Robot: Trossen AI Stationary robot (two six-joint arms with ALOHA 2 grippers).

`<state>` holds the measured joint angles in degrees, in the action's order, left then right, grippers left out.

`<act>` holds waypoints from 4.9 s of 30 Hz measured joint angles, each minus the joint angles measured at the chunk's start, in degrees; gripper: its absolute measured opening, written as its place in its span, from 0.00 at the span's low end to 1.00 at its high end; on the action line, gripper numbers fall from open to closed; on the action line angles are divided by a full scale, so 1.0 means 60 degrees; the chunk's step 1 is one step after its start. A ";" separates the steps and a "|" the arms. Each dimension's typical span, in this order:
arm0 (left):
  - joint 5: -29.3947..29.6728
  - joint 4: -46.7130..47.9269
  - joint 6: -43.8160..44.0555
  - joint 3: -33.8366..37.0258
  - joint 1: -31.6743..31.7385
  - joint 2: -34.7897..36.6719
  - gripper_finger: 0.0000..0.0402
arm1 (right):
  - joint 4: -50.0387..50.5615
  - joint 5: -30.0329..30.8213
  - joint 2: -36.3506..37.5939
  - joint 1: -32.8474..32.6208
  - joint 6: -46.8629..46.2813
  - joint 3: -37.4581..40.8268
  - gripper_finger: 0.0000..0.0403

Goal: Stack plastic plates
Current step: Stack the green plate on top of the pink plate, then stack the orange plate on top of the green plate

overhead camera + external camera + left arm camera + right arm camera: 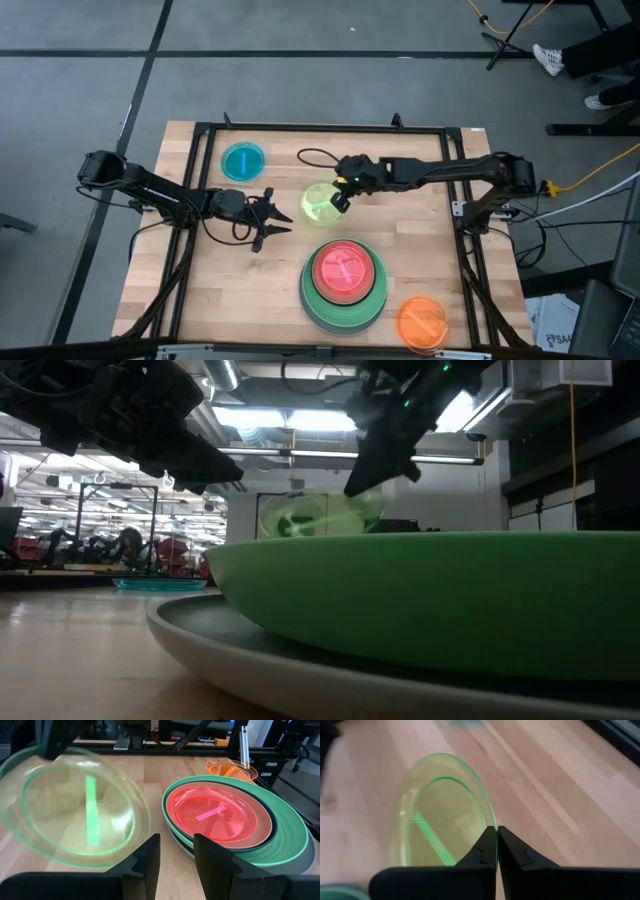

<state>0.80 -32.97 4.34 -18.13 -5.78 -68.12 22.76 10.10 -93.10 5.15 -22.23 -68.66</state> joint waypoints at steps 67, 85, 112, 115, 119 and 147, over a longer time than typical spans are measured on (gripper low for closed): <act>-0.0051 -0.0015 0.0000 0.0011 -0.0004 0.0000 0.28 | 0.1429 -0.2399 -0.1194 -0.3277 -0.0064 -0.0073 0.34; -0.0077 -0.0015 0.0015 0.0011 -0.0006 0.0000 0.28 | 0.3480 -0.1981 -0.0339 -0.4915 -0.1670 -0.0703 0.40; 0.0114 -0.0239 0.0259 0.0011 -0.0419 0.0000 0.28 | 0.2657 -0.0680 0.1781 -0.9706 -1.0016 0.2883 0.40; 0.0362 -0.0244 0.0163 0.0011 -0.0415 0.0000 0.28 | 0.2810 -0.0683 0.1764 -1.0364 -1.0833 0.3029 0.40; 0.0544 -0.0248 -0.0305 0.0011 -0.0415 0.0000 0.28 | 0.2919 -0.0952 0.1668 -1.0753 -1.1316 0.3146 0.40; 0.0743 -0.0295 -0.0296 0.0000 -0.0419 0.0000 0.28 | 0.0869 -0.1602 0.1668 -1.0794 -1.1226 0.5089 0.35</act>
<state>5.26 -34.74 2.56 -18.13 -8.29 -68.12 27.97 0.49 -83.09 -59.61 -89.58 -38.13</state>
